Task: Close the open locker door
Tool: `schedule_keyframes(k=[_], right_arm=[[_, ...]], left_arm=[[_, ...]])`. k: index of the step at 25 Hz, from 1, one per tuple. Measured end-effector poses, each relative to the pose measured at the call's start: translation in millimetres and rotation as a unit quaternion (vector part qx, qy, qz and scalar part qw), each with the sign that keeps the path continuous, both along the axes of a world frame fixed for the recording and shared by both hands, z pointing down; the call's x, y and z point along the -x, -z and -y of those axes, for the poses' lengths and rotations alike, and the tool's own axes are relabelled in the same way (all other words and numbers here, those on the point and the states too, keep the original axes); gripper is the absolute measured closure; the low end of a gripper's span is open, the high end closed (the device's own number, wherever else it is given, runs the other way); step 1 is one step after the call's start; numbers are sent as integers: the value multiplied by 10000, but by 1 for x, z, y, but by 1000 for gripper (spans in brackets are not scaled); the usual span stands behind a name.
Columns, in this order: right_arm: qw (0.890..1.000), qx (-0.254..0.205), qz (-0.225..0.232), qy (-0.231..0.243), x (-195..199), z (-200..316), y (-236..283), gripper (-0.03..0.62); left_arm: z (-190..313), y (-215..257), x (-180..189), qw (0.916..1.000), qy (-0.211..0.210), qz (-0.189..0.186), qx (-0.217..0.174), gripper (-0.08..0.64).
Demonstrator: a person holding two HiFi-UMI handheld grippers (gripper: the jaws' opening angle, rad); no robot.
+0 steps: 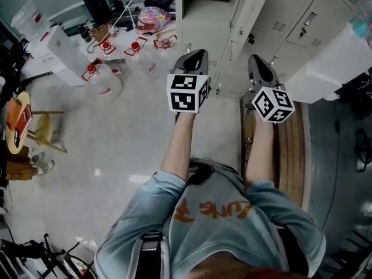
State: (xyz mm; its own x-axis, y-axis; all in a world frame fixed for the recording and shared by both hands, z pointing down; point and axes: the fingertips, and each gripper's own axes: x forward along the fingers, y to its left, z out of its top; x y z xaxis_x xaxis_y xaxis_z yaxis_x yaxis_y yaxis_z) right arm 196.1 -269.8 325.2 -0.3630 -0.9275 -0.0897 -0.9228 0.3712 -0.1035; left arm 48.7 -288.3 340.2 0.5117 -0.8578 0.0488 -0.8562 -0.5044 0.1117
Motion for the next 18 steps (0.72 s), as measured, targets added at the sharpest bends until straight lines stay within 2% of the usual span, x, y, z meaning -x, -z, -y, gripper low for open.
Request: schedule_keyframes(k=[5,10,15,18], right_arm=[[10000,-84,-35,34,-5,28,-3,560],[9997,-226,-1,43,-20,58,10,560],[9989,-413,92,223,-19,80,30,548],[9984,-417,93,363,-20,93,34,490]], left_arm=[[38,-16,-6,9998,-115,-66,120,541],[60,-9,-23,9996,-283,-18,-6,541],[84,2,11,9997,122,-197,-120,541],[95,0,14,9996,192,-192,-112,541]])
